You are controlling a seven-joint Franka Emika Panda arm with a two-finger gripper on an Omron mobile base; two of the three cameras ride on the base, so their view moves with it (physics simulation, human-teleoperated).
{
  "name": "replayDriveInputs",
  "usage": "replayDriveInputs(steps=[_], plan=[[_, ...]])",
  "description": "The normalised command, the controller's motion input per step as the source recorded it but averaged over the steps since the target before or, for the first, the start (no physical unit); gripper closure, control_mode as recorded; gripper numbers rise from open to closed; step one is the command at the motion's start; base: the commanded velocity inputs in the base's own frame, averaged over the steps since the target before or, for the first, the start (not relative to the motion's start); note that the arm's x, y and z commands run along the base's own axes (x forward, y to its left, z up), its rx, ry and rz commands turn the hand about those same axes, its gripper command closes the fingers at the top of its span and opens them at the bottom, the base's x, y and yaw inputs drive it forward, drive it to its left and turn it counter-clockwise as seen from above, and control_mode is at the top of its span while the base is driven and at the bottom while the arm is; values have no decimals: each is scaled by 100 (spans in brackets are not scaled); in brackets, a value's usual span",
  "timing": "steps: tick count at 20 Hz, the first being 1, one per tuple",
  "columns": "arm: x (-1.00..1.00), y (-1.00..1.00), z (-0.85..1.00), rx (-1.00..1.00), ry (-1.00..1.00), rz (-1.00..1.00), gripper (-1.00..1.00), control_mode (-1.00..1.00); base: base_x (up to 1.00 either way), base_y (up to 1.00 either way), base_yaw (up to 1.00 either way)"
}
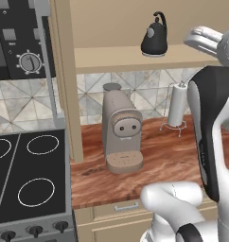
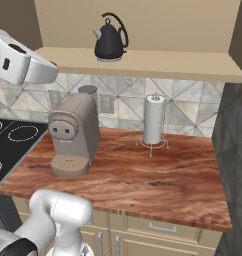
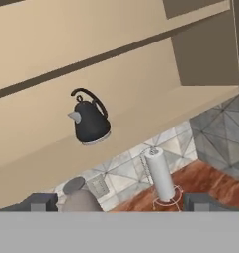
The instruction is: Open the cabinet, pick the kettle from the cabinet, and place it in the sink.
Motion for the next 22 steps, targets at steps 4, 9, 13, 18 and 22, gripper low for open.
replayDriveInputs(steps=[4,9,13,18,22], plan=[[18,9,6,-6,-17,0,-100,-100,0,0,0],[23,1,3,-6,-10,0,-100,-100,0,0,0],[20,2,8,-7,-2,5,-100,-100,0,0,0],[14,12,9,-9,-2,6,-100,-100,0,0,0],[14,12,16,-11,0,5,-100,-100,0,0,0]])
